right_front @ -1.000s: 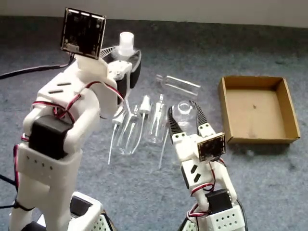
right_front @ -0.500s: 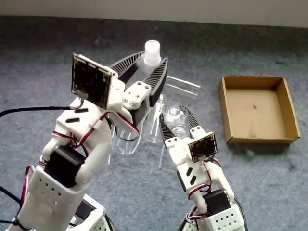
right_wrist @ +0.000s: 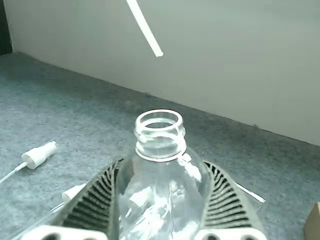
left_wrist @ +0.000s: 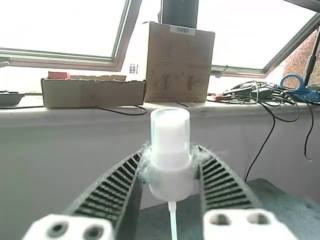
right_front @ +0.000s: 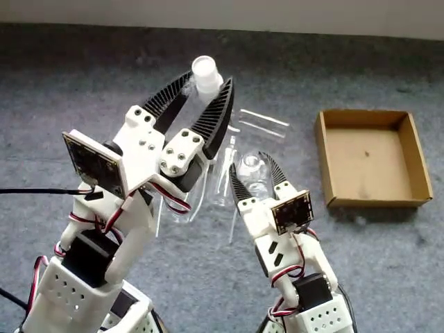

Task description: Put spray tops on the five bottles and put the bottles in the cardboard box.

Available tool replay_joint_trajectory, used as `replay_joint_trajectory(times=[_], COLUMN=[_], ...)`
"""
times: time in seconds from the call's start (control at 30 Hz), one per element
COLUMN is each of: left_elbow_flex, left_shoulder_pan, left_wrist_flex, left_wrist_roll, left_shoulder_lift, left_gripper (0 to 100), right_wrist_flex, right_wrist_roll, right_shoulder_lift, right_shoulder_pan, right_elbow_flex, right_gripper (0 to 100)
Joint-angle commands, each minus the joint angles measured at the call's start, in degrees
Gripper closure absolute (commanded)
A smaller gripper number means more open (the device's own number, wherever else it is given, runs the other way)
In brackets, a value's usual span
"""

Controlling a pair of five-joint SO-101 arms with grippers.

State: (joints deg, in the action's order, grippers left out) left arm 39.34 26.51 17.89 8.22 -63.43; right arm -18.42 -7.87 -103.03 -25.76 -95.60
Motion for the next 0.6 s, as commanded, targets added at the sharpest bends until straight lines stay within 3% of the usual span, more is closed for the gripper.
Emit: replay_joint_trajectory(times=[0.0,0.33,0.57], left_elbow_flex=[-3.5,-3.5,-2.9], left_shoulder_pan=[6.0,7.7,7.9], left_wrist_flex=[1.1,7.9,8.4], left_wrist_roll=[0.4,0.4,0.4], left_shoulder_lift=[-0.8,-1.1,-0.9], left_gripper=[97,97,97], right_wrist_flex=[-0.3,-0.3,-0.3], right_wrist_roll=[-0.6,-0.6,-0.6], right_shoulder_lift=[-0.1,0.0,0.0], right_shoulder_pan=[-0.5,-0.5,-0.5], right_elbow_flex=[-7.5,-7.5,-7.5], right_gripper=[93.3,93.3,93.3])
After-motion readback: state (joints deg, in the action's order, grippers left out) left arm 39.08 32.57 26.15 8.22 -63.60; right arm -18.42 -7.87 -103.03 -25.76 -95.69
